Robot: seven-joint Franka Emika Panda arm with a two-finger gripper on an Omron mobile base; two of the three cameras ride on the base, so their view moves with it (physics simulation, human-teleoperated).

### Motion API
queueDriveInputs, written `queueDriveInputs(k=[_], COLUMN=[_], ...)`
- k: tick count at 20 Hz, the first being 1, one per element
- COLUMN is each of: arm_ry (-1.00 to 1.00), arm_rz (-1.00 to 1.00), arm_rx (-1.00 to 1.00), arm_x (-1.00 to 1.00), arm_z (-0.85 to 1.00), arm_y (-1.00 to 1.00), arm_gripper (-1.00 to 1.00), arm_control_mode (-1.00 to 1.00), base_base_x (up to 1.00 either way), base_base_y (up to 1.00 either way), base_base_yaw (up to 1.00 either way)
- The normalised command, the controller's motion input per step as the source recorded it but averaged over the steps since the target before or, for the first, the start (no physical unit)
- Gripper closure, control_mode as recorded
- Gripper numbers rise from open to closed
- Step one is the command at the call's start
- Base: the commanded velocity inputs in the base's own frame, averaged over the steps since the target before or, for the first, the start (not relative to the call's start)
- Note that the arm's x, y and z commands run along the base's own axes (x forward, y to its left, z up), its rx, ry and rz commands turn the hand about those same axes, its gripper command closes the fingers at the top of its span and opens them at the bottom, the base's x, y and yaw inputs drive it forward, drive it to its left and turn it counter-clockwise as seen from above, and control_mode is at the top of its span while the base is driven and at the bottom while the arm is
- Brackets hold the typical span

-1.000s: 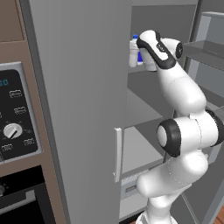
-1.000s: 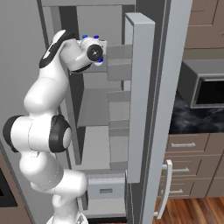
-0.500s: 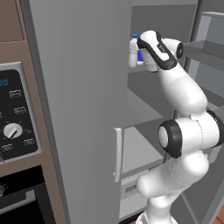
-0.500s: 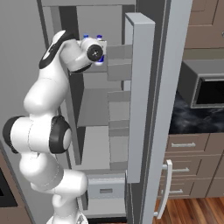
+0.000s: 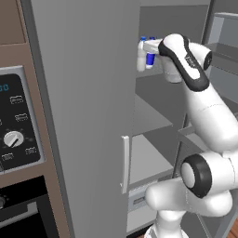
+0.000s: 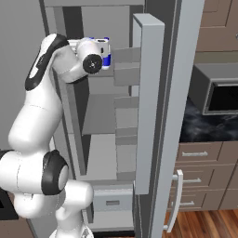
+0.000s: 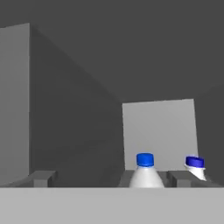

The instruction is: Take the bottled waters from the counter and place them in the freezer to freeze. Close the freezer door after placing the bottles.

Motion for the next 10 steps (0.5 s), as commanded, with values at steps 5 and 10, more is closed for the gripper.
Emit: queueDriveInputs(k=[5, 10], arm_ry=[-0.28, -0.09], arm_rz=[-0.08, -0.19], arm_rx=[0.0, 0.1], arm_x=[-1.0, -1.0], arm_z=[0.67, 0.52], arm_y=[0.0, 0.0], arm_gripper=[-1.0, -1.0], arm_control_mode=[-1.0, -1.0], base_base_x=[0.0, 0.0], base_base_y=[0.0, 0.0], base_base_yaw=[0.0, 0.0])
